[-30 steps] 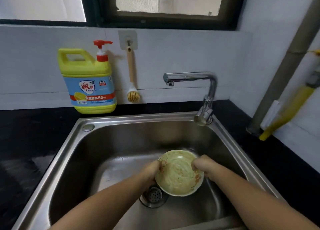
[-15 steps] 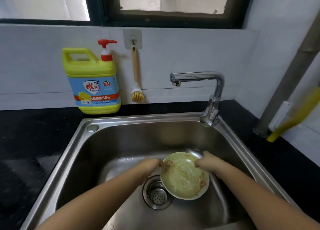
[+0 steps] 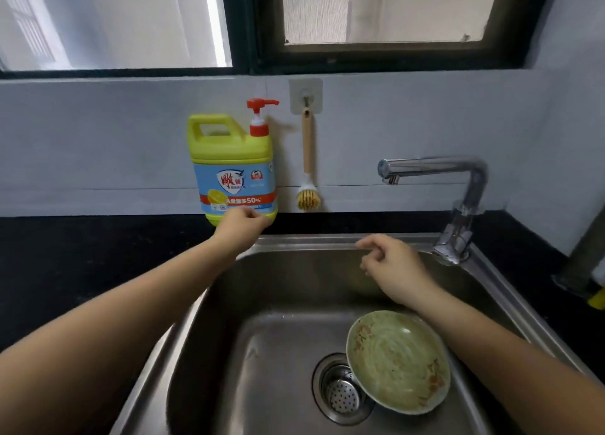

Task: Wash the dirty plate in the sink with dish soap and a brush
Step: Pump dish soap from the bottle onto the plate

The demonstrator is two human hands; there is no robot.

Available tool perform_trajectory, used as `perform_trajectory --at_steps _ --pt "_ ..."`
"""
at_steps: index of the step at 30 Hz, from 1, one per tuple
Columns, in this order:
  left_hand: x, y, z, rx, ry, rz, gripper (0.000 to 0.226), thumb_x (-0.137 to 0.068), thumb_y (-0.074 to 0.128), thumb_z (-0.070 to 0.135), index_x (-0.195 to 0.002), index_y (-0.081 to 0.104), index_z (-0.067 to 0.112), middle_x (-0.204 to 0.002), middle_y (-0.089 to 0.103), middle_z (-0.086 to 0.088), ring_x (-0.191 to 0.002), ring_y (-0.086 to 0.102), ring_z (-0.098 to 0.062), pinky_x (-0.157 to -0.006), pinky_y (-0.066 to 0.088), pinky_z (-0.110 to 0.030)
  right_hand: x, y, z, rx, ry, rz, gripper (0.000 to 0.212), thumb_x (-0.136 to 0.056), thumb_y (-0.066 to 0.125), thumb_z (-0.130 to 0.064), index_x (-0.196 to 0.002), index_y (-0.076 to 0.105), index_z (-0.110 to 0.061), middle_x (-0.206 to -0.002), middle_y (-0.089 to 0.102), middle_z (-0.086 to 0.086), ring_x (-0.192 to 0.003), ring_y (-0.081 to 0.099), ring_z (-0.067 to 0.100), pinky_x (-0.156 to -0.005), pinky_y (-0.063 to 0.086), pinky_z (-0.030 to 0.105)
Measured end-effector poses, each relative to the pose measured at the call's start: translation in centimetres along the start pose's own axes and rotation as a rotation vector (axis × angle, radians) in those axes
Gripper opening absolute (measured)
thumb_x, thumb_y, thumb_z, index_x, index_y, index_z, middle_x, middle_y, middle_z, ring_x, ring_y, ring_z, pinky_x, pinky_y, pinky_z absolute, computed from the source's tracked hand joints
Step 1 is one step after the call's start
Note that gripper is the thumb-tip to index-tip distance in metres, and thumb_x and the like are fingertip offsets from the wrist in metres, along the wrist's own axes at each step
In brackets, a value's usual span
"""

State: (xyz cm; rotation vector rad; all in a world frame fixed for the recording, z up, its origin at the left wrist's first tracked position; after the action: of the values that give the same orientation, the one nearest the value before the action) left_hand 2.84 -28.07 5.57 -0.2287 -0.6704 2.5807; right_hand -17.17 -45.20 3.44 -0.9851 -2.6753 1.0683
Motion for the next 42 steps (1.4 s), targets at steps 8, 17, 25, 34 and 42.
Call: perform_trajectory --at_steps 8,17,25,34,42 --pt "-3.8 -8.8 7.7 -0.480 0.317 0.415 0.023 -0.090 0.056 0.026 -0.102 0.061 0.007 -0.113 0.055 -0.015 -0.107 0.050 -0.031 -0.086 0.041 -0.038 -4.4 1.2 -3.2 -0.094 -0.039 0.046 0.009 -0.091 0.059 -0.030 -0.097 0.063 -0.024 -0.073 0.058 -0.004 -0.072 0.056 0.010 -0.061 0.043 0.022" --pt "-8.1 -11.5 10.0 -0.785 0.304 0.383 0.053 -0.092 0.048 0.022 -0.144 0.035 0.019 -0.150 0.036 -0.007 -0.138 0.030 -0.027 -0.110 0.026 -0.045 -5.4 3.4 -3.5 -0.159 -0.029 0.008 0.010 -0.094 0.054 -0.024 -0.101 0.061 -0.025 -0.085 0.066 0.004 -0.082 0.062 0.017 -0.075 0.051 0.029" --pt "-5.0 -12.5 12.4 -0.926 0.442 0.457 0.050 -0.085 0.058 0.046 -0.123 0.058 0.015 -0.122 0.050 -0.016 -0.115 0.044 -0.034 -0.095 0.036 -0.041 -4.7 3.6 -2.6 -0.164 -0.028 -0.021 0.013 -0.095 0.052 -0.024 -0.107 0.057 -0.025 -0.083 0.066 0.003 -0.081 0.063 0.016 -0.077 0.052 0.032" --pt "-0.5 -12.6 11.0 -0.582 0.365 0.489 0.042 -0.082 0.065 0.038 -0.112 0.058 0.010 -0.110 0.061 -0.013 -0.085 0.046 -0.021 -0.068 0.037 -0.033 -2.3 2.9 -3.8 -0.200 -0.096 -0.066 0.011 -0.096 0.051 -0.021 -0.096 0.059 -0.029 -0.081 0.065 0.000 -0.080 0.063 0.015 -0.078 0.052 0.034" --pt "3.1 -9.6 9.8 -0.543 0.352 0.241 0.025 -0.075 0.073 0.030 -0.089 0.058 0.015 -0.090 0.057 -0.006 -0.082 0.051 -0.022 -0.066 0.042 -0.031 0.5 -1.1 -8.4 -0.095 -0.342 0.052 0.018 -0.092 0.058 -0.016 -0.104 0.062 -0.029 -0.075 0.061 -0.001 -0.068 0.056 0.008 -0.062 0.045 0.015"
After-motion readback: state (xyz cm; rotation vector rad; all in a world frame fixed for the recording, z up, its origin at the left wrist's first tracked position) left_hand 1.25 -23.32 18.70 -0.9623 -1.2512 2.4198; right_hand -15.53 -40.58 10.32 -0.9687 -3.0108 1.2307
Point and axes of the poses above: each hand's wrist, its own x-axis away from the middle knuckle, its own y-axis out of the palm, z = x × y, the point moved 10 cm from there along -x, towards the middle knuckle
